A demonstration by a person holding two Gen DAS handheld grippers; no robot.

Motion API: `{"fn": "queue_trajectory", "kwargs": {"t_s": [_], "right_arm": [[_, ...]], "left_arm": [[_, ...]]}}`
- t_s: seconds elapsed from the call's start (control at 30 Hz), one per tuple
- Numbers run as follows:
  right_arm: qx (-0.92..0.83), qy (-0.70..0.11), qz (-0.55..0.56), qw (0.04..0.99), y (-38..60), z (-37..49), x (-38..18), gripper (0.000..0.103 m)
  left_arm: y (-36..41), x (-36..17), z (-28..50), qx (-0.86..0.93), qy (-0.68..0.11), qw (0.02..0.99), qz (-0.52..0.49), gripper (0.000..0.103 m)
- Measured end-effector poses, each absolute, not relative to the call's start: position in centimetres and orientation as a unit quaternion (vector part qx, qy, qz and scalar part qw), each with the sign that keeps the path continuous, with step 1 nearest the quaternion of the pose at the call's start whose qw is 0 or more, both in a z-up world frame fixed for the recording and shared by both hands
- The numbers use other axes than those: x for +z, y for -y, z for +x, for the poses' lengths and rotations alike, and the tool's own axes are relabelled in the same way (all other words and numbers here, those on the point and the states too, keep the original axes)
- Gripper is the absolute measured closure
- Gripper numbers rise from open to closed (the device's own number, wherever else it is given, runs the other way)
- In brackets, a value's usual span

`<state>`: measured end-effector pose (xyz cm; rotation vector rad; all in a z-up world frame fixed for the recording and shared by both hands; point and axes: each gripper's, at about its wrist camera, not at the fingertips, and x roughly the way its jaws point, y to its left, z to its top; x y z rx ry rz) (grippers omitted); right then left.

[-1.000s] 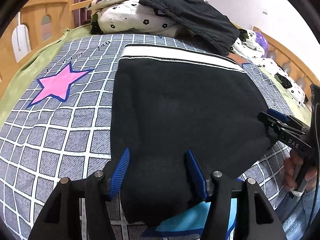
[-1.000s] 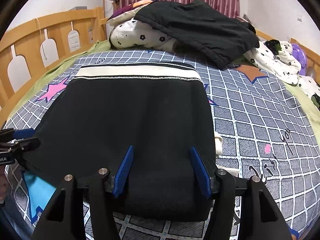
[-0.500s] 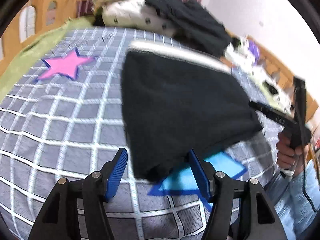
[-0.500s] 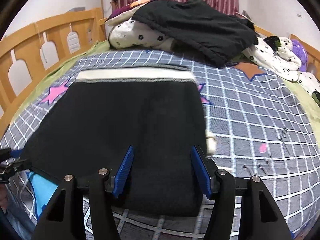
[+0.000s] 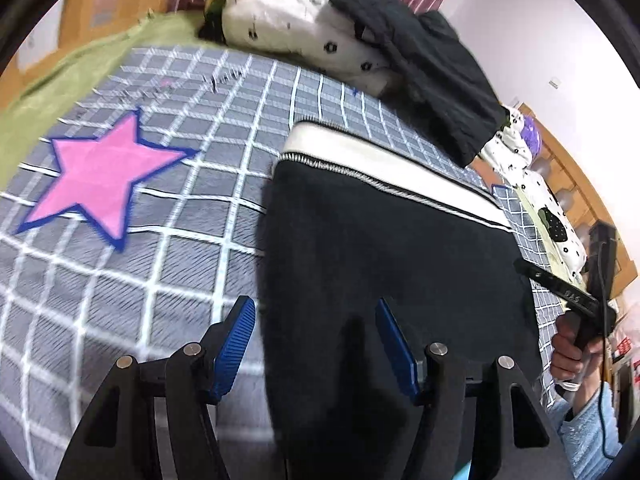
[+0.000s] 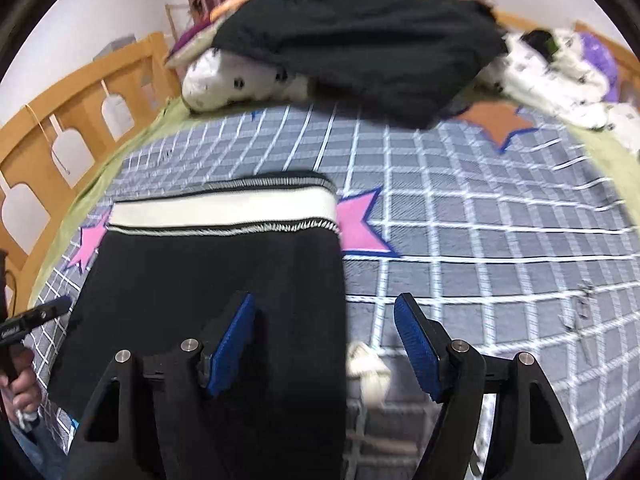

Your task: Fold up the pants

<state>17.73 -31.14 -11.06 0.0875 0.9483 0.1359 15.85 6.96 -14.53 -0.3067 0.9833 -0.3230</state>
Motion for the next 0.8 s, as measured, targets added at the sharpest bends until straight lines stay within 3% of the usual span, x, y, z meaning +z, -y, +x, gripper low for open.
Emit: {"fn": "queue_trajectory", "kwargs": {"t_s": [0.2,0.27,0.43,0.5,0.57,0.63,0.8], "right_arm": [[0.128,-0.474,0.143,0.859,33.5,21.0,-13.5,0.030],[0.152,-0.481,0.165,0.847,33.9,21.8,-14.3,0.029],[0.209,-0.502,0.203,0.814,33.2,23.7,-15.8,0.029],[0.214,-0.494,0.192,0.821,32.5,23.6,-15.2,0.039],[0.200,-0.473,0.160,0.843,31.9,23.1,-13.7,0.061],[0.188,-0.439,0.131,0.869,31.3,22.3,-11.3,0.074],[0.173,-0.408,0.109,0.890,30.2,24.1,-9.0,0.079]], "left_arm": [[-7.9,-17.2,19.5,-0.185,-0.481,0.834,-0.200,0.042],[-7.6,-17.5,21.1,-0.206,-0.486,0.824,-0.207,0.045],[-7.0,-17.6,22.6,-0.221,-0.491,0.810,-0.233,0.073],[-6.4,-16.2,21.9,-0.214,-0.473,0.829,-0.207,0.077],[-5.5,-14.7,21.7,-0.205,-0.456,0.849,-0.171,0.078],[-4.5,-13.2,22.3,-0.203,-0.439,0.863,-0.146,0.079],[-3.9,-10.1,26.9,-0.205,-0.416,0.875,-0.137,0.080]]}}
